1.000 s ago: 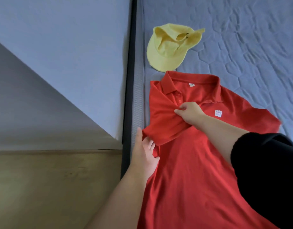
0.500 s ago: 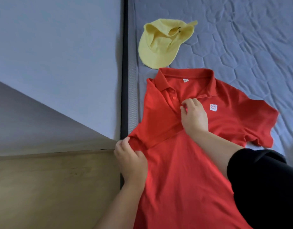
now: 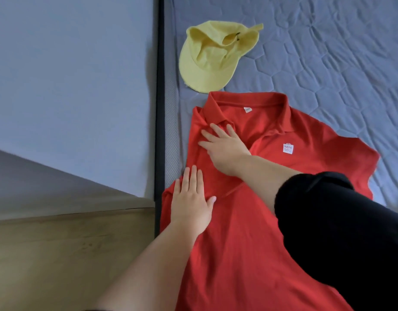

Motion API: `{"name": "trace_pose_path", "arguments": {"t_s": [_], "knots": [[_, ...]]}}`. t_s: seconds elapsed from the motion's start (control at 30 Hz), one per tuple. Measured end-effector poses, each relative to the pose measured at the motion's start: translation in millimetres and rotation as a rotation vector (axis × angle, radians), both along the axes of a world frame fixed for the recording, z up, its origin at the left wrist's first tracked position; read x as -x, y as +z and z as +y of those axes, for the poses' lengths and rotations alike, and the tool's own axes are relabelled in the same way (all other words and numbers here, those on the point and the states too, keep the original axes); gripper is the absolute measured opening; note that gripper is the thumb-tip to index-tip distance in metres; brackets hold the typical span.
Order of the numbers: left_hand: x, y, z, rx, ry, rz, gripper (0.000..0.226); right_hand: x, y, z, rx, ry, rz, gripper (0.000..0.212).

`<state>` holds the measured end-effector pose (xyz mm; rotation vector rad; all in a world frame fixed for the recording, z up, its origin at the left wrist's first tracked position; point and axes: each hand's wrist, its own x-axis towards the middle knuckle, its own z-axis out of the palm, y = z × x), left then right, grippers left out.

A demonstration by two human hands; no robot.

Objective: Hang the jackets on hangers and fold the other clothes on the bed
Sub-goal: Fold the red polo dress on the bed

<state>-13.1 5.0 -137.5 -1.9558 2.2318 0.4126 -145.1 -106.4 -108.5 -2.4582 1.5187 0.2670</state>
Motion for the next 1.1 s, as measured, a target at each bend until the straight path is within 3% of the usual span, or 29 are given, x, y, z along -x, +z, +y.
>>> {"name": "trace_pose_path", "arguments": {"t_s": [0.1, 0.23, 0.33, 0.43, 0.5, 0.6, 0.73, 0.93, 1.1], "knots": [[1, -19, 1, -0.047, -0.021, -0.053, 0.077, 16, -11, -20, -0.109, -0.226, 0.059, 0.052], [8, -22, -9, -0.1, 0.015, -0.063, 0.08, 39, -1, 8, 0.255, -0.302, -0.376, 0.044], [23, -2, -11, 0.038, 0.09, 0.023, 0.072, 77, -6, 43, 0.473, -0.476, -0.455, 0.043], [54, 11, -20, 0.326, 0.006, 0.176, 0.057, 113, -23, 51, 0.288, -0.835, -0.237, 0.048], [85, 10, -35, 0.31, -0.103, 0.223, 0.065, 130, -38, 44, 0.016, -0.965, -0.095, 0.058], [124, -9, -53, 0.167, -0.167, 0.216, 0.071, 153, -54, 27, -0.257, -0.908, -0.076, 0.063], [139, -50, -61, 0.154, -0.174, 0.072, 0.073, 185, -63, 11, -0.314, -0.823, -0.12, 0.066], [141, -68, -61, 0.263, -0.187, 0.08, 0.073, 184, -75, 29, -0.085, -0.784, -0.148, 0.065], [141, -68, -61, 0.267, -0.178, 0.066, 0.075, 199, -58, 48, 0.176, -0.707, -0.157, 0.049]]}}
